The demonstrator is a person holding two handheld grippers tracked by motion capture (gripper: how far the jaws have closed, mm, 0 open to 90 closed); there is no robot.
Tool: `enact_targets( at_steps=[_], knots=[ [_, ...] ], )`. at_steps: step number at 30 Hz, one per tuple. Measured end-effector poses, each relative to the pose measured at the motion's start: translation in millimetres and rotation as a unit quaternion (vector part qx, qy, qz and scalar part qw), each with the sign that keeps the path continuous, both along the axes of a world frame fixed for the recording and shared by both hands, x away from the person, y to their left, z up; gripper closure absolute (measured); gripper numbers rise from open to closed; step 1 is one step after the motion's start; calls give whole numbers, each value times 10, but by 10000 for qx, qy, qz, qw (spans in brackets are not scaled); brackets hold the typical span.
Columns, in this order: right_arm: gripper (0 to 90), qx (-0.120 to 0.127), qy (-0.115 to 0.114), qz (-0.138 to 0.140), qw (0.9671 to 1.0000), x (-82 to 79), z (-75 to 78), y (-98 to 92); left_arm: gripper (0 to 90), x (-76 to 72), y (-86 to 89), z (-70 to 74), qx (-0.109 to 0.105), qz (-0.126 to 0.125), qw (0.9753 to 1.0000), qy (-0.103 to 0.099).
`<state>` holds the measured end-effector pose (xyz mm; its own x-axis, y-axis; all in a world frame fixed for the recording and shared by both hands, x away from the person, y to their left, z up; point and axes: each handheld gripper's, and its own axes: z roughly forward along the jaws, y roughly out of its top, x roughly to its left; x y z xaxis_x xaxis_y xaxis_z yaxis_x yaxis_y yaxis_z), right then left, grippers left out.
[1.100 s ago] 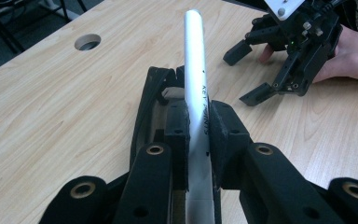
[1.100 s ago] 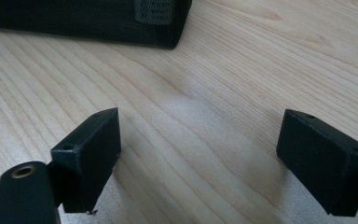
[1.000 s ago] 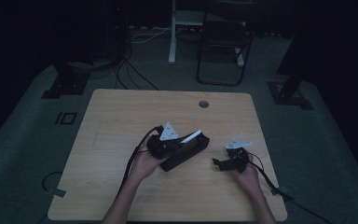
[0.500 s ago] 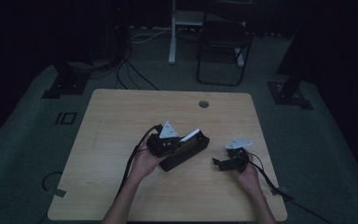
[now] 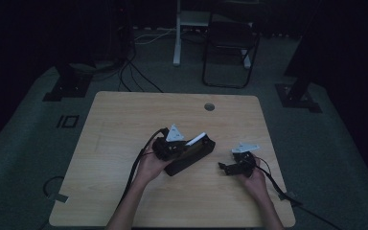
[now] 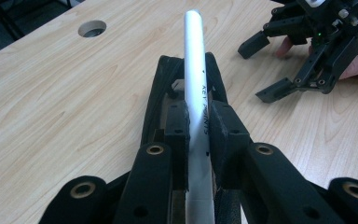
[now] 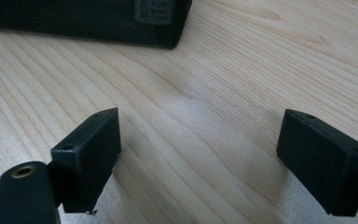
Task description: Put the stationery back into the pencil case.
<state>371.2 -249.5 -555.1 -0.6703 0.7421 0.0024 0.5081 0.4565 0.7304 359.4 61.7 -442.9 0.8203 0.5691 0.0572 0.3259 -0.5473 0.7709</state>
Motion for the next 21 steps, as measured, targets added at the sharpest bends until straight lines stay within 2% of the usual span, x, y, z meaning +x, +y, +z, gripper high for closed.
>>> enact_targets(
  at_steps=[21],
  knots=[
    [138,4,-4,-1,10000,1,0,0,786,68,-38,-83,62,36,9999,84]
  ],
)
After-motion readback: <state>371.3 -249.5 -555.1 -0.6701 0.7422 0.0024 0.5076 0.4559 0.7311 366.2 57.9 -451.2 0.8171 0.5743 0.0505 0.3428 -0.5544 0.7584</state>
